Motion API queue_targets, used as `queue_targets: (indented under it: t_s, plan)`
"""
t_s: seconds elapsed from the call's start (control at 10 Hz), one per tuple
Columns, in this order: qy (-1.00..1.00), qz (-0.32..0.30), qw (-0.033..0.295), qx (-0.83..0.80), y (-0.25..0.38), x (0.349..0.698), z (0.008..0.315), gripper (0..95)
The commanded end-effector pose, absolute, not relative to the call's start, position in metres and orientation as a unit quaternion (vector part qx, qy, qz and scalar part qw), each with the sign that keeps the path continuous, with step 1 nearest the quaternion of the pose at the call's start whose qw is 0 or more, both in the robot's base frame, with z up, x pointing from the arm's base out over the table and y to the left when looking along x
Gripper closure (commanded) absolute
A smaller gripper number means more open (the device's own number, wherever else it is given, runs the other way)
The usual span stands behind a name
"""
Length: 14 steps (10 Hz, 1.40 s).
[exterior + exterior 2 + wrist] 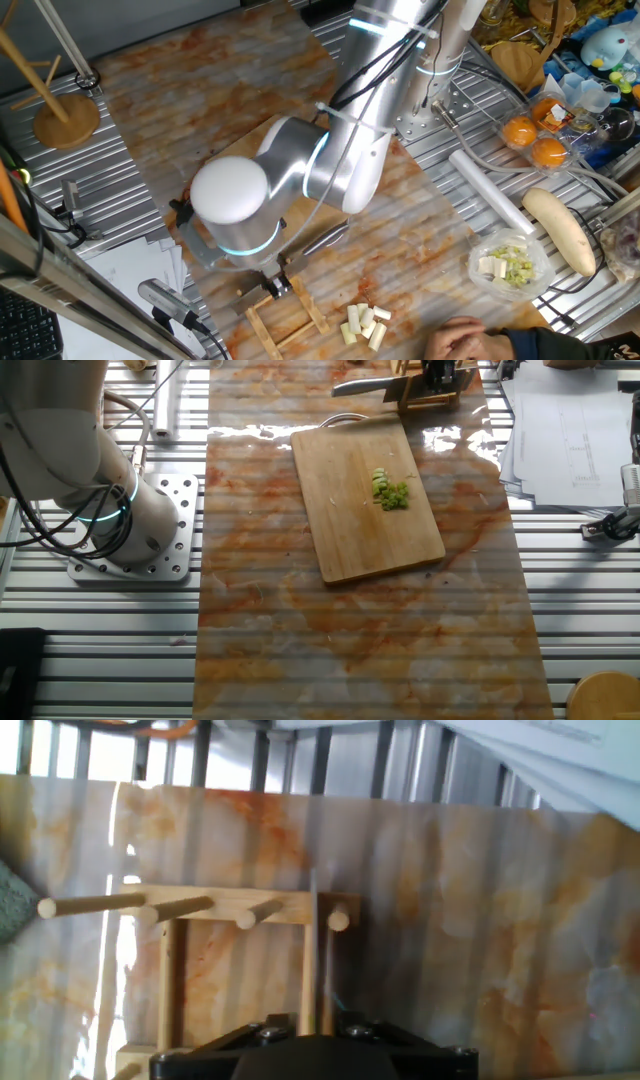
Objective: Chop the scallions
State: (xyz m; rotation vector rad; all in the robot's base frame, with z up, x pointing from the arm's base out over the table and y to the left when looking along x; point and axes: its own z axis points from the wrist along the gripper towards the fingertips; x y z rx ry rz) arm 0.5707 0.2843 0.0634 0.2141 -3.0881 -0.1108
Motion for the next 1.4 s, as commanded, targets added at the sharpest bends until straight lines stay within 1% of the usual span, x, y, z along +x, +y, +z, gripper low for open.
queue_targets:
  t_s: [0.1,0.2,0.3,0.4,0.5,0.7,1.0,1.4]
  plan:
    - [-0.995,-0.045,0.036,0.085,0.27,0.562,0.087,57.0]
    - [-0.994,-0.048,0.039,0.087,0.265,0.56,0.095,57.0]
    - [-0.994,-0.05,0.049,0.082,0.25,0.551,0.12,57.0]
    - [-0.996,-0.043,0.053,0.055,0.233,0.543,0.139,76.0]
    - [-0.997,-0.045,0.052,0.047,0.225,0.538,0.145,95.0]
    - [-0.997,-0.04,0.055,0.045,0.202,0.524,0.154,95.0]
    - [-0.994,-0.04,0.054,0.082,0.154,0.509,0.141,95.0]
    - [-0.993,-0.044,0.055,0.095,0.143,0.493,0.143,95.0]
